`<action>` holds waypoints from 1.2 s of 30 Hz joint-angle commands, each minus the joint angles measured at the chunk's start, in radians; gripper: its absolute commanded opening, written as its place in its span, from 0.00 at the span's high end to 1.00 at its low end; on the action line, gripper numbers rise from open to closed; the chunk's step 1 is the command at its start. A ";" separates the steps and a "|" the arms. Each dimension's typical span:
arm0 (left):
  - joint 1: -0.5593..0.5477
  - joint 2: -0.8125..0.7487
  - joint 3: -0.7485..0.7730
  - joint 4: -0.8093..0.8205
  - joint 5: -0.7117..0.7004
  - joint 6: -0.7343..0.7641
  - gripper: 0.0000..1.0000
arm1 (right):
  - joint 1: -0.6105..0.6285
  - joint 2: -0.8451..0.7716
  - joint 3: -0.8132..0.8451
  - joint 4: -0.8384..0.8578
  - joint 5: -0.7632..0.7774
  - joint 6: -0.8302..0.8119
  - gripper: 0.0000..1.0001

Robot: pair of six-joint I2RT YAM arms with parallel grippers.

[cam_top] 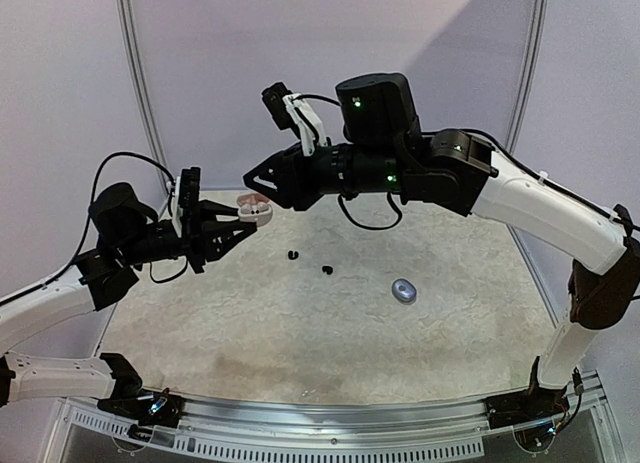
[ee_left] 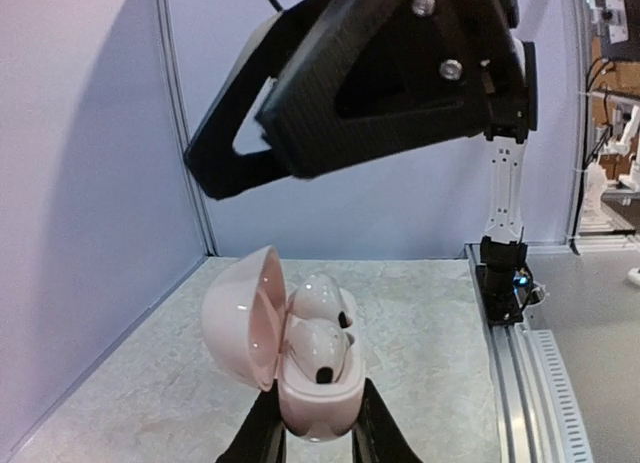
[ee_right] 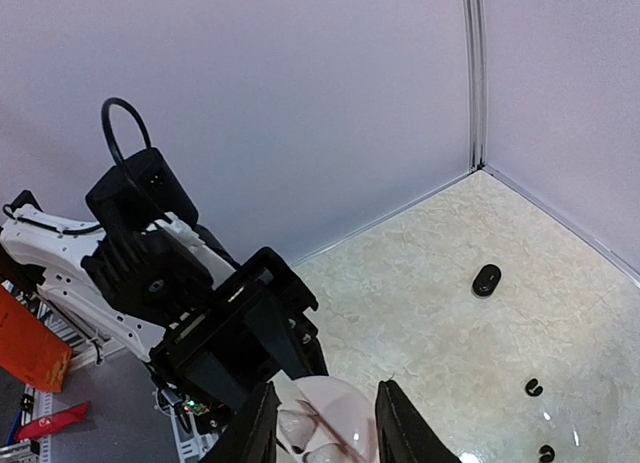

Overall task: Insert the wireless bluetooth earbuds into the charging case
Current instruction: Close the charging case.

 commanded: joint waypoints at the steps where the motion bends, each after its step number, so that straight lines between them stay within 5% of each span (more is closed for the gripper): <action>1: -0.008 -0.030 -0.009 -0.097 0.068 0.349 1.00 | -0.031 -0.061 -0.056 0.036 0.041 0.055 0.65; 6: -0.009 -0.044 0.033 -0.367 0.037 1.006 1.00 | -0.053 0.017 0.018 -0.080 0.036 0.073 0.62; 12: -0.008 -0.032 0.065 -0.330 -0.078 1.143 1.00 | -0.035 0.138 0.055 -0.112 -0.062 0.020 0.65; 23: 0.010 0.019 0.086 -0.302 -0.169 1.017 1.00 | 0.023 0.014 -0.161 -0.105 0.011 -0.036 0.68; 28: 0.028 0.034 0.092 -0.342 -0.053 0.717 1.00 | 0.006 -0.096 -0.245 -0.045 0.116 -0.051 0.49; 36: 0.033 0.056 0.102 -0.221 0.142 0.157 1.00 | -0.053 -0.236 -0.363 0.165 -0.029 -0.105 0.31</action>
